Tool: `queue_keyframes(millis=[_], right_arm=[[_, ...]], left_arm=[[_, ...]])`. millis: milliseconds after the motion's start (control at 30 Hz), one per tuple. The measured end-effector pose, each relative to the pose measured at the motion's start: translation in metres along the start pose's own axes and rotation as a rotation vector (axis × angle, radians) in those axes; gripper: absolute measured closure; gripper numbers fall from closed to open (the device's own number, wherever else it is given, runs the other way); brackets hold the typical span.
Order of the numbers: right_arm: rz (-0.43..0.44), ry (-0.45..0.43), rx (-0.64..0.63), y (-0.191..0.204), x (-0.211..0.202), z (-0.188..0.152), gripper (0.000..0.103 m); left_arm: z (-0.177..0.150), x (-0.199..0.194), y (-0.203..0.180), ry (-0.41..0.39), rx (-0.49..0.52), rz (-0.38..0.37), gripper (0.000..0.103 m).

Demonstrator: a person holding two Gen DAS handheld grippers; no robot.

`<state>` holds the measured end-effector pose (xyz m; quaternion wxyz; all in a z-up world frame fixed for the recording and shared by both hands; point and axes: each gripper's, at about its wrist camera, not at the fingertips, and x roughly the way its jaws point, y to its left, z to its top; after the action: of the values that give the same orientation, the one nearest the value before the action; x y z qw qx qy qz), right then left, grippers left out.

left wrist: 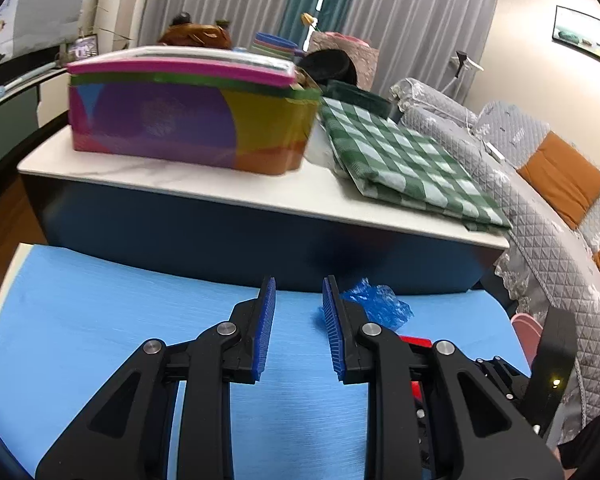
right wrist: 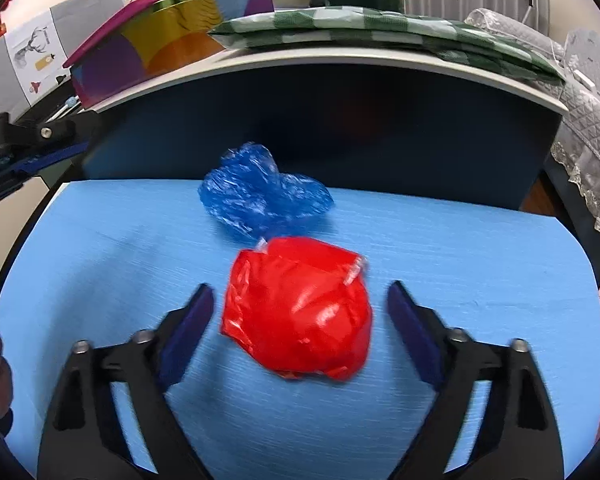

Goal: Collect trash
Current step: 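Grasp the blue plastic bag with the left gripper while the right gripper grasps the red bag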

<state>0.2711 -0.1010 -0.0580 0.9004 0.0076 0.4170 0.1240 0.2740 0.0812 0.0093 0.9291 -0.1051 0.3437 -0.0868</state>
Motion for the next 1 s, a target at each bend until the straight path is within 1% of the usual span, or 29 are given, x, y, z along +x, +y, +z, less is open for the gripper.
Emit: queue_keyframes(millis=[100, 333, 400, 467, 533, 733, 833, 867, 900, 967, 1000], right_arm=[[0.010, 0.002, 0.011, -0.007, -0.004, -0.004, 0.029], [-0.024, -0.013, 0.015, -0.032, -0.024, -0.016, 0.029], [-0.030, -0.020, 0.018, -0.039, -0.030, -0.018, 0.029], [-0.038, -0.025, 0.016, -0.046, -0.036, -0.020, 0.029], [-0.043, -0.028, 0.010, -0.051, -0.039, -0.022, 0.029], [-0.055, -0.027, 0.011, -0.067, -0.053, -0.031, 0.029], [-0.059, -0.035, 0.002, -0.075, -0.061, -0.033, 0.029], [-0.061, -0.040, -0.003, -0.077, -0.065, -0.034, 0.029], [-0.064, -0.044, -0.008, -0.079, -0.068, -0.035, 0.029], [-0.069, -0.052, -0.013, -0.080, -0.075, -0.036, 0.029], [-0.071, -0.055, -0.015, -0.082, -0.079, -0.036, 0.029]], left_arm=[[-0.005, 0.009, -0.007, 0.021, 0.020, -0.009, 0.078], [-0.015, 0.024, -0.023, 0.033, 0.064, -0.033, 0.078], [-0.018, 0.032, -0.026, 0.041, 0.068, -0.025, 0.073], [-0.020, 0.040, -0.027, 0.045, 0.061, -0.008, 0.055], [-0.021, 0.046, -0.027, 0.044, 0.056, 0.000, 0.050], [-0.021, 0.067, -0.020, 0.061, -0.023, -0.009, 0.049], [-0.026, 0.078, -0.022, 0.091, -0.039, -0.011, 0.050], [-0.029, 0.079, -0.023, 0.100, -0.038, -0.013, 0.052], [-0.031, 0.080, -0.025, 0.109, -0.034, -0.025, 0.057], [-0.036, 0.081, -0.031, 0.122, -0.011, -0.038, 0.077], [-0.037, 0.079, -0.035, 0.124, 0.007, -0.044, 0.082]])
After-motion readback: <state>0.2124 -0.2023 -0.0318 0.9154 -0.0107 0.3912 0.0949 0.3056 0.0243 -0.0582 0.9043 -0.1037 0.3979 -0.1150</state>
